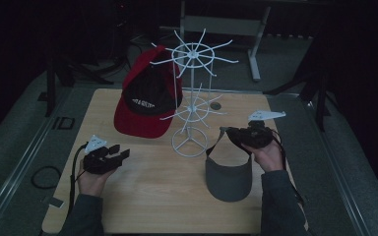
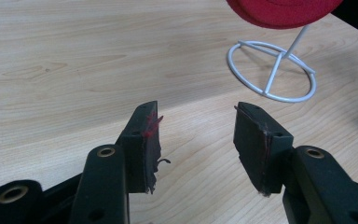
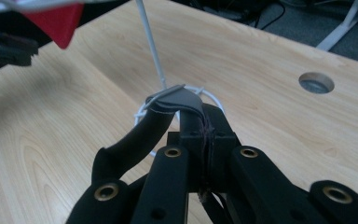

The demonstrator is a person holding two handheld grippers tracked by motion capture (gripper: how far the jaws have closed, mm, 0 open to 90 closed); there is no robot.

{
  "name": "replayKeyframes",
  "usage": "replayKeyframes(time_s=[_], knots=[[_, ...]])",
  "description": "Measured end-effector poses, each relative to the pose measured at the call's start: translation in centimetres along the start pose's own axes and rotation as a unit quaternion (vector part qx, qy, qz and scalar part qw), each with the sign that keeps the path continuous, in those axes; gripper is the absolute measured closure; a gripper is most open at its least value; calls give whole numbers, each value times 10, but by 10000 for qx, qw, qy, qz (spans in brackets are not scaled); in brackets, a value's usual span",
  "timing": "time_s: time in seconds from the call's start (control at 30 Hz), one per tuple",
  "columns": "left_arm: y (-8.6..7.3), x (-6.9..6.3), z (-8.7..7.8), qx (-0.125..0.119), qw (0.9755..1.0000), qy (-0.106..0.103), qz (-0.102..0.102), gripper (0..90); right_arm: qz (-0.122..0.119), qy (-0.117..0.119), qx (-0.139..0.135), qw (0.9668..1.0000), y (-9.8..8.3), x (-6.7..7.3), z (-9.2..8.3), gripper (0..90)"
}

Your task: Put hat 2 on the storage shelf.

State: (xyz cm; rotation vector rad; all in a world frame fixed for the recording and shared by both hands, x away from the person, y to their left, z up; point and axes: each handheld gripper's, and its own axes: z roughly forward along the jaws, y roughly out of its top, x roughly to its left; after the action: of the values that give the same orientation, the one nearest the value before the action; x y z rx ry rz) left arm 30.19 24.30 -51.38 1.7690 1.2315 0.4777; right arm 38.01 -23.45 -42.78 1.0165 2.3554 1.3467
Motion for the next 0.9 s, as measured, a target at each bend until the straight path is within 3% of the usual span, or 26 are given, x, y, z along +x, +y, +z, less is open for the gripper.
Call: replayKeyframes(time_s=[0.47,0.9], knots=[[0,1,0,-13,10000,3,-14,505,0,-16,-484,9988,16,2,-28,882],[0,1,0,-6,10000,21,-29,505,-82,-16,-741,9972,33,7,-41,883]])
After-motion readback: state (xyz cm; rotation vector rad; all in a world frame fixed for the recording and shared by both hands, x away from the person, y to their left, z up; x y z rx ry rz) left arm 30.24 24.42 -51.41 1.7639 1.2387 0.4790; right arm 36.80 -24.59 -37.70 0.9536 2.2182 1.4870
